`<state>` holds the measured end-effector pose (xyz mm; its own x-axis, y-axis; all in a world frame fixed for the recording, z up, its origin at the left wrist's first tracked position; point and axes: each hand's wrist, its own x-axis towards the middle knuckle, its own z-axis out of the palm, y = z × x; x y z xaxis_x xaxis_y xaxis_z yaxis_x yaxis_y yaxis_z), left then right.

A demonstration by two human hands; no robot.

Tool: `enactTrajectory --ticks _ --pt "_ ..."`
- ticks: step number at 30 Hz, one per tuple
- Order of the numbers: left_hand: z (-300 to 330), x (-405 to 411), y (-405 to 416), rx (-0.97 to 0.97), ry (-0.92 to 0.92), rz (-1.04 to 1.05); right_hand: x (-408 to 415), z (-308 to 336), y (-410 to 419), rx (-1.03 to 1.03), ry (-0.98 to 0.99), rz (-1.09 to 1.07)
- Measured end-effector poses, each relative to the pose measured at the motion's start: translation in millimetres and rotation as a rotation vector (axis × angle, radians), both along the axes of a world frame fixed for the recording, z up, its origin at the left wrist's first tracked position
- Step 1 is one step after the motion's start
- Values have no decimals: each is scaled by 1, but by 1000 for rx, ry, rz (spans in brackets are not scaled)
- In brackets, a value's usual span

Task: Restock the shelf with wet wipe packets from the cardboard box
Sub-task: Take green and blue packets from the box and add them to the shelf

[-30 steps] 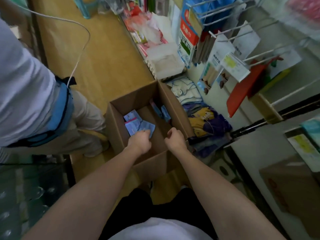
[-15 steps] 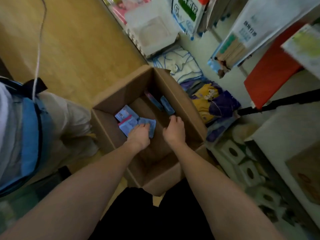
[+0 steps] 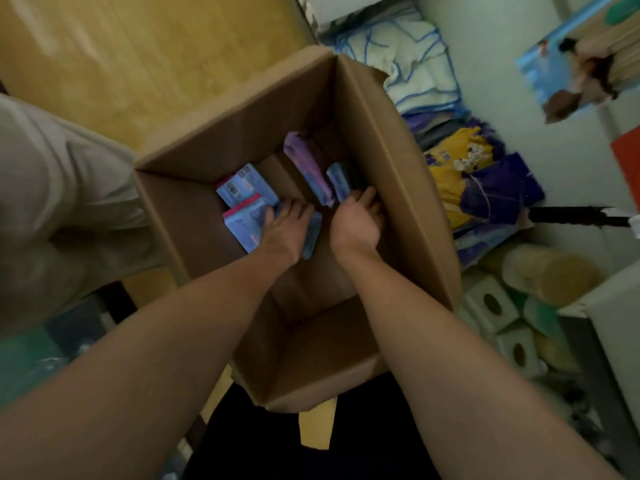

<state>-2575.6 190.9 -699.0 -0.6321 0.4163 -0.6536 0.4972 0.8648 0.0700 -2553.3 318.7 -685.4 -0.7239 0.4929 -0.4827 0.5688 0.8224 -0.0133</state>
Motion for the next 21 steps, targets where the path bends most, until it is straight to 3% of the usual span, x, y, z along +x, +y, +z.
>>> enactTrajectory --ticks 4,8,11,16,21 --pt "1 2 6 -109 73 -15 -1 -15 2 -68 -90 -31" --pt "21 7 6 -234 -9 12 12 2 12 -301 -167 -184" --pt "44 18 7 -154 -57 35 28 26 20 -446 -186 -254" --pt "96 29 14 -58 -137 129 59 79 23 -508 -156 -278" --pt "149 36 32 5 -145 90 89 142 30 -563 -14 -365"
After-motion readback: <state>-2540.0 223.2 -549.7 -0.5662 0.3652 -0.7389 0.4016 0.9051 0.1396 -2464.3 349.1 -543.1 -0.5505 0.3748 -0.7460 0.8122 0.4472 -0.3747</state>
